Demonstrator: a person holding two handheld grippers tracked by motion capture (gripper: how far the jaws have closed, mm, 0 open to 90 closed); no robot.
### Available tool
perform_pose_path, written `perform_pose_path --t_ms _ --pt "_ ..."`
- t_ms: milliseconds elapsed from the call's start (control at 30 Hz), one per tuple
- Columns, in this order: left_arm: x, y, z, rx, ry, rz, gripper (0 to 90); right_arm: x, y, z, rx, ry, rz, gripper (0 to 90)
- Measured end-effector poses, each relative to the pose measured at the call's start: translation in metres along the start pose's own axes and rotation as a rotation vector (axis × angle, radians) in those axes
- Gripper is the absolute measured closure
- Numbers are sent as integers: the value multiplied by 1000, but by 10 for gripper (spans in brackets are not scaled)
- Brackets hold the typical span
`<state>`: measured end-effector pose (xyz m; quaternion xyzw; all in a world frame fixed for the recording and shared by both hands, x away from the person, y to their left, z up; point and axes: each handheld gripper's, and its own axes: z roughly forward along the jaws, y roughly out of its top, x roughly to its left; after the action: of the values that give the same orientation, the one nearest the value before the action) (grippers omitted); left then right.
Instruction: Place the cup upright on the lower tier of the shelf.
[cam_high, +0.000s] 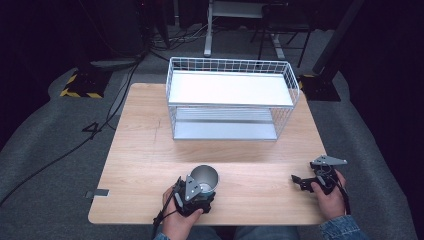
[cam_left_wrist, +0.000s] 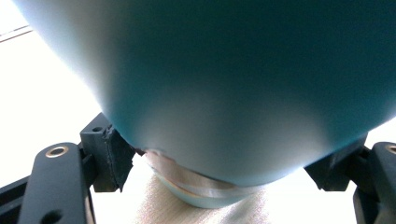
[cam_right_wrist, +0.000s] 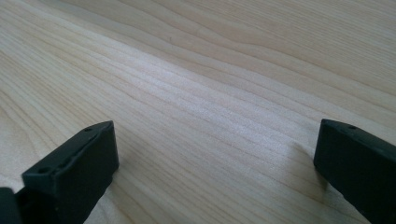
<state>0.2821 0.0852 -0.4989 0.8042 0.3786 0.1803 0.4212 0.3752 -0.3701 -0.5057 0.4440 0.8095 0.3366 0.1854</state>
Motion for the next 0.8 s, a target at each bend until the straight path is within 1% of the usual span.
perform_pose_path --t_ms 33,233,333,400,500,600,800 --pt "1 0 0 0 1 7 227 0 0 0 2 -1 2 1" --pt "1 0 0 3 1 7 228 1 0 0 -1 -6 5 1" --pt "1 1 -1 7 -8 16 228 1 0 0 -1 -6 5 1" --pt "1 1 -1 4 -16 11 229 1 0 0 -1 -5 4 1" --pt "1 3 -3 -8 -25 17 229 1 0 0 -1 -6 5 1" --pt "1 5 -4 -13 -34 13 229 1 0 0 -1 -6 5 1" --pt "2 12 -7 -25 -38 12 229 1 0 0 -1 -6 5 1"
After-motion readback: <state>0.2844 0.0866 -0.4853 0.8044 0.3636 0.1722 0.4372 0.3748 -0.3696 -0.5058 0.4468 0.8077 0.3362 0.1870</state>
